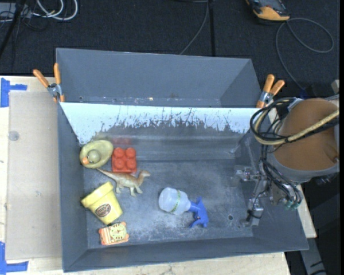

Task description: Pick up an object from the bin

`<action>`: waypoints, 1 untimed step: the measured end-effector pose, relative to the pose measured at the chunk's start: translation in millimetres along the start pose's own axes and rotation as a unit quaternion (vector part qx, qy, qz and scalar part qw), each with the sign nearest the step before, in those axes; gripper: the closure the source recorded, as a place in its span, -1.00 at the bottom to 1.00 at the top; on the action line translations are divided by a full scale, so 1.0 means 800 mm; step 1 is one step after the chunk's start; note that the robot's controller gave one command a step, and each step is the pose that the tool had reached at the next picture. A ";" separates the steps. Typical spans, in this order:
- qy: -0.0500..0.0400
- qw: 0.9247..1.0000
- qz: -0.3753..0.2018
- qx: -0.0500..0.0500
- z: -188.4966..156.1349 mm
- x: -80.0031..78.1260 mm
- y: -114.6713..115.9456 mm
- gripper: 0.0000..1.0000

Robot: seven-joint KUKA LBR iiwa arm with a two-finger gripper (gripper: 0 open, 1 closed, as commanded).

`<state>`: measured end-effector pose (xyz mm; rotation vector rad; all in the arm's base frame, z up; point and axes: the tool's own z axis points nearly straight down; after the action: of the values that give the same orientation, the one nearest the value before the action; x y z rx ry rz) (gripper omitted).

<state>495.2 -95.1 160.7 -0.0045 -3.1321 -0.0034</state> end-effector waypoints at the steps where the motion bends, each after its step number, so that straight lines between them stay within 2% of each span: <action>1: -0.004 1.000 -0.002 0.001 -0.005 -0.002 0.000 -1.00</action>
Offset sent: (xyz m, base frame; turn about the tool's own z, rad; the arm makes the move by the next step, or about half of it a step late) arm 0.0030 0.1000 -0.0907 -0.0677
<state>497.0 -95.1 164.6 0.0007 -3.1396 -0.0008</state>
